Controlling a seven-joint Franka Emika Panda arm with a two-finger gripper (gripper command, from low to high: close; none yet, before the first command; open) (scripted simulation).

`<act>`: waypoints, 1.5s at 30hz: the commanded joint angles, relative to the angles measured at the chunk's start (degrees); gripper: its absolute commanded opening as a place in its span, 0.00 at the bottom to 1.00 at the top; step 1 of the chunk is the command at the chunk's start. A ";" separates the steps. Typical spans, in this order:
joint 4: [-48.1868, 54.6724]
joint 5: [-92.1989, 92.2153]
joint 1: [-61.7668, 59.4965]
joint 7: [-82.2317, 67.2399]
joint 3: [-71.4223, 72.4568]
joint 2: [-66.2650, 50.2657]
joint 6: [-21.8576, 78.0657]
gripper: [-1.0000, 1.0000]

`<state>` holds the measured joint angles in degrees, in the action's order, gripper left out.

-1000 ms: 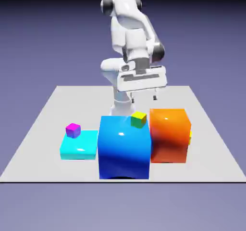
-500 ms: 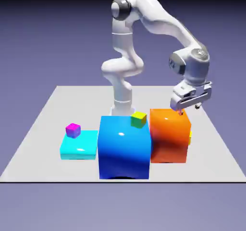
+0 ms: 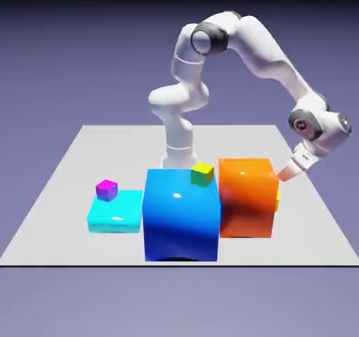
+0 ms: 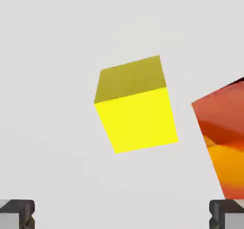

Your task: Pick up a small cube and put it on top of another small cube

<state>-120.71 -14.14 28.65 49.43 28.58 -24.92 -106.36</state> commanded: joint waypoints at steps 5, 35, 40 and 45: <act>-0.55 -8.98 -2.85 -1.04 4.35 -4.17 -3.24 0.50; -12.69 -22.85 -13.53 -30.58 -13.51 32.27 -2.43 0.00; -18.35 -27.96 -16.57 -38.23 -23.89 38.27 -5.19 0.00; -24.01 -33.06 -19.61 -45.88 -34.27 44.28 -7.95 0.00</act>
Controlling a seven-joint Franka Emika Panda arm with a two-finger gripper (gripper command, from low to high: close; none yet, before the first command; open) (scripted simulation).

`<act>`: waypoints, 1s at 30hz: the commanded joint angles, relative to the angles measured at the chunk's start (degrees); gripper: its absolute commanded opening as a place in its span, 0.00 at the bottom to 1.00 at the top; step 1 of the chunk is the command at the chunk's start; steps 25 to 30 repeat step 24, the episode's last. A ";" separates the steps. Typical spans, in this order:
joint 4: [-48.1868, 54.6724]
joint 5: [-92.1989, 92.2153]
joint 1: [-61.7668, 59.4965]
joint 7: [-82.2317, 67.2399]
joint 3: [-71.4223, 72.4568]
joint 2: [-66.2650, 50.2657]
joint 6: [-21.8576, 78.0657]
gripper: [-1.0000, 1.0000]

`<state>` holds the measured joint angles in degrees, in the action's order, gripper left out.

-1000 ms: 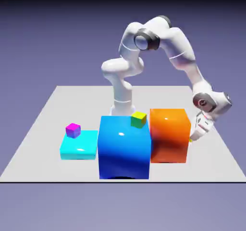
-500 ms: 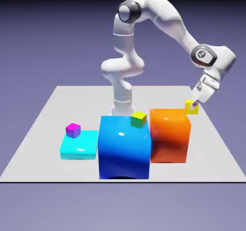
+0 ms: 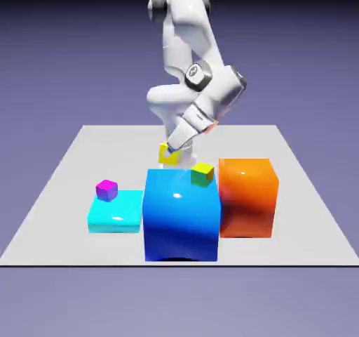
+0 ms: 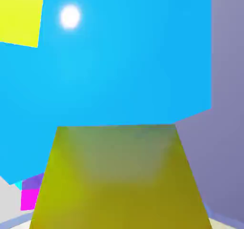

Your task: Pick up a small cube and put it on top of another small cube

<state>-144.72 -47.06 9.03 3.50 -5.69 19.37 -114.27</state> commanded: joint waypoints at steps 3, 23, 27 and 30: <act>-3.40 -3.20 -1.82 -4.53 -6.23 3.61 -1.70 0.00; -12.68 -16.10 -6.96 -5.29 -29.05 -9.70 -20.94 1.00; -12.65 -14.86 -6.47 -6.20 -28.31 -7.63 -18.70 1.00; -12.65 -14.86 -6.47 -6.20 -28.31 -7.63 -18.70 1.00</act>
